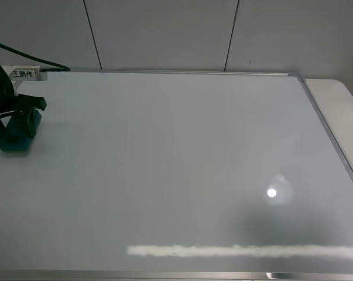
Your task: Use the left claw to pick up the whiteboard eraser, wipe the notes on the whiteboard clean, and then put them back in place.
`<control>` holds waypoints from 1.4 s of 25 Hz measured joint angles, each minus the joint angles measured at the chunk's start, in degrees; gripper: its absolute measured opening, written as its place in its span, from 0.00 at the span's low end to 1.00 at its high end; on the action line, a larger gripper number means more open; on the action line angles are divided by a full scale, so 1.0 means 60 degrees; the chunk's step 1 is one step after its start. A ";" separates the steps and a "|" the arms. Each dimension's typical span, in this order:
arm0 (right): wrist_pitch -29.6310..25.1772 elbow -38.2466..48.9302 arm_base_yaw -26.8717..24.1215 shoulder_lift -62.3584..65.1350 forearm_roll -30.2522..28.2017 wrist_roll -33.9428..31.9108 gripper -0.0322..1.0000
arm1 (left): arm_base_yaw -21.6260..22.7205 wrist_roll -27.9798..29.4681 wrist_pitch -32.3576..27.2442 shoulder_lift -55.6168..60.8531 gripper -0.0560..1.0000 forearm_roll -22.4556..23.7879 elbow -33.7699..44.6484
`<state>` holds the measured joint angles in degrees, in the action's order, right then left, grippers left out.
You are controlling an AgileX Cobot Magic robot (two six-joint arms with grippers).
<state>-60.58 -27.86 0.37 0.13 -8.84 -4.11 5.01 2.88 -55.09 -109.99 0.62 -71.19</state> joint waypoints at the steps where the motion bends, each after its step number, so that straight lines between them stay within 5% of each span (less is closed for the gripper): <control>1: 0.0000 0.0000 0.0000 0.0000 0.0000 0.0000 0.99 | 0.0000 -0.0160 0.0000 0.0000 0.58 -0.0103 0.0000; 7: 0.0000 0.0000 0.0000 0.0000 0.0000 0.0000 0.99 | 0.0000 -0.1020 -0.0010 0.0000 0.58 -0.0443 0.0000; 23: 0.0000 0.0000 0.0000 0.0000 0.0000 0.0000 0.99 | 0.0000 -0.0905 -0.0073 0.0000 0.59 -0.0463 0.0000; 28: 0.0000 0.0000 0.0000 0.0000 0.0000 0.0000 0.99 | 0.0000 -0.1004 -0.0073 0.0000 0.93 -0.0463 0.0000; 35: 0.0000 0.0000 0.0000 0.0000 0.0000 0.0000 0.99 | 0.0000 -0.1042 -0.0018 0.0000 0.99 -0.0463 0.0000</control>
<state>-60.58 -27.86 0.37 0.13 -8.84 -4.11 5.01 -3.38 -55.19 -109.99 -2.15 -71.19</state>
